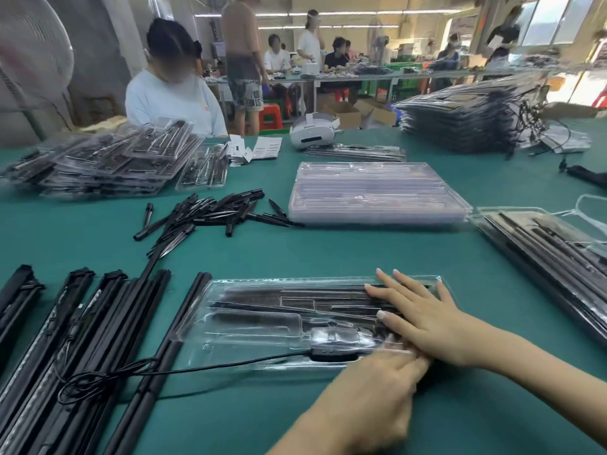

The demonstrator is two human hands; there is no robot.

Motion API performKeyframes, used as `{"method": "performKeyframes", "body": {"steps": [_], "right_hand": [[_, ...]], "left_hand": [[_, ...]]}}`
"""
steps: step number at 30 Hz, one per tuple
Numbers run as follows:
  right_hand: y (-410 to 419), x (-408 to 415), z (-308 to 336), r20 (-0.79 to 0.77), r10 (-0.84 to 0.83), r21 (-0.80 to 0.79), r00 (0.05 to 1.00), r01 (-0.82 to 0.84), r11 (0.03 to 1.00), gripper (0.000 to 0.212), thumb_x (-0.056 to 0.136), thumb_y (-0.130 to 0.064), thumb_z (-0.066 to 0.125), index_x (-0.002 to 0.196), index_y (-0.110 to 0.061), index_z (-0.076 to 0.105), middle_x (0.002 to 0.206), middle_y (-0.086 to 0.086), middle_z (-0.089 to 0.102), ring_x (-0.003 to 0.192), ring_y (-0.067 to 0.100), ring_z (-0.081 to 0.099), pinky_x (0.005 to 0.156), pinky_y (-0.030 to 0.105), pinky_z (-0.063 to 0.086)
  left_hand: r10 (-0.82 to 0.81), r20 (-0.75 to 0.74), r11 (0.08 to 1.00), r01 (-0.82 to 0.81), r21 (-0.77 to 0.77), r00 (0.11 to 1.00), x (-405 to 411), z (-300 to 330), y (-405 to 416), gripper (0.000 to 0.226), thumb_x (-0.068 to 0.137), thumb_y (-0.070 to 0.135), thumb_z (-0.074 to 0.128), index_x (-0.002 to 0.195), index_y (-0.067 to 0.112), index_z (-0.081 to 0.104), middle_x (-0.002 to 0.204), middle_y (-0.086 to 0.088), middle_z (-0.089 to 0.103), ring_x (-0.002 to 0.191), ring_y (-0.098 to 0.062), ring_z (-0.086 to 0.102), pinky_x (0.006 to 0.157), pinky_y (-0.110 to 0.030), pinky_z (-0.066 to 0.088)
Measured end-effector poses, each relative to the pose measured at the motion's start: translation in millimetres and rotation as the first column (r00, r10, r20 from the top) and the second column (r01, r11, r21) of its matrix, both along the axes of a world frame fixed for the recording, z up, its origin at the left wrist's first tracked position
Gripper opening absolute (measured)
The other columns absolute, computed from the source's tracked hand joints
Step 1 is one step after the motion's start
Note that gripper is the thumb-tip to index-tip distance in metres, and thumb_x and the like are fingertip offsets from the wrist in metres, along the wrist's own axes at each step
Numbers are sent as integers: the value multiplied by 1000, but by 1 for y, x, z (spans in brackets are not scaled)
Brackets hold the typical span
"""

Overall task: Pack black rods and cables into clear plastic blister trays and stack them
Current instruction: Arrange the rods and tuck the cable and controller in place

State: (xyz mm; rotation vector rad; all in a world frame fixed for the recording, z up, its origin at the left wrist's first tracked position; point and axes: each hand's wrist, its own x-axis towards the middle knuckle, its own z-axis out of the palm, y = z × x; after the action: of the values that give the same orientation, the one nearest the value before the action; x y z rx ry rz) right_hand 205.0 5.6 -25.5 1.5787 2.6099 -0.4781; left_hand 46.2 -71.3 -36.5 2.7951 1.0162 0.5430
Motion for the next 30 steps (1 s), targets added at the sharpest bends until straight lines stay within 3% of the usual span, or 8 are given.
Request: {"method": "performKeyframes", "body": {"steps": [3, 5, 8, 12, 17, 22, 27, 30], "right_hand": [[1, 1, -2, -14, 1, 13, 1000, -1, 1000, 70, 76, -73, 0, 144, -56, 5, 152, -32, -17, 141, -4, -21, 113, 59, -11], [1, 1, -3, -25, 4, 15, 1000, -3, 1000, 71, 74, -75, -1, 143, -57, 5, 153, -32, -17, 141, -5, -21, 113, 59, -12], [1, 2, -5, -11, 9, 30, 1000, -9, 1000, 70, 76, -74, -1, 144, -56, 4, 153, -30, -18, 141, -4, -22, 113, 59, -12], [-2, 1, -10, 31, 16, 86, 999, -18, 996, 63, 86, -69, 3, 146, -53, 1, 154, -26, -22, 141, 0, -25, 112, 62, -12], [-2, 2, -12, 22, 19, 96, 1000, -21, 995, 73, 76, -74, -5, 145, -53, -3, 154, -25, -24, 141, 0, -26, 113, 61, -11], [-2, 2, -11, 15, 22, 85, 1000, -23, 996, 73, 76, -75, -5, 145, -53, -2, 154, -25, -23, 141, 0, -25, 113, 61, -11], [-8, -1, -12, 51, 4, 138, 999, -11, 990, 66, 83, -68, -2, 147, -50, -3, 155, -22, -24, 142, 2, -24, 113, 61, -10], [-9, -1, -11, 37, -1, 133, 999, -4, 991, 73, 77, -71, -9, 147, -51, -4, 154, -23, -25, 142, 2, -25, 114, 58, -10]], "left_hand": [[-33, -36, 999, 35, 35, 999, -1, -1, 0, 63, 83, -3, 38, 145, -4, 29, 148, -22, 36, 144, -28, 22, 120, -33, 7], [-16, -64, 995, 22, 99, 998, -2, -9, -2, 60, 80, 4, 32, 140, 0, 43, 141, -16, 49, 138, -23, 37, 117, -30, 20], [55, -86, 978, -36, 203, 995, -2, -13, -10, 50, 89, 8, 28, 102, 22, 75, 105, 4, 73, 100, -7, 66, 92, -19, 46], [90, 43, 941, -99, 322, 995, 6, -15, -24, 35, 87, 16, 50, 62, 26, 72, 72, 11, 71, 73, -2, 67, 75, -13, 49], [234, -16, 958, -228, 171, 972, -2, -12, -31, 59, 93, 11, 26, 62, 26, 74, 85, 12, 74, 81, 2, 69, 69, -12, 52], [262, 1, 932, -253, 260, 965, -4, -20, -32, 66, 97, 8, 20, 68, 24, 77, 89, 7, 75, 84, -2, 70, 69, -14, 53], [241, 95, 909, -259, 326, 966, -2, -17, -32, 63, 94, 10, 21, 66, 23, 75, 88, 8, 75, 79, -3, 70, 66, -16, 51], [175, 271, 920, -255, 296, 947, -22, 12, -17, 37, 81, 13, 39, 79, 23, 75, 94, 9, 73, 79, -7, 66, 75, -21, 47]]}}
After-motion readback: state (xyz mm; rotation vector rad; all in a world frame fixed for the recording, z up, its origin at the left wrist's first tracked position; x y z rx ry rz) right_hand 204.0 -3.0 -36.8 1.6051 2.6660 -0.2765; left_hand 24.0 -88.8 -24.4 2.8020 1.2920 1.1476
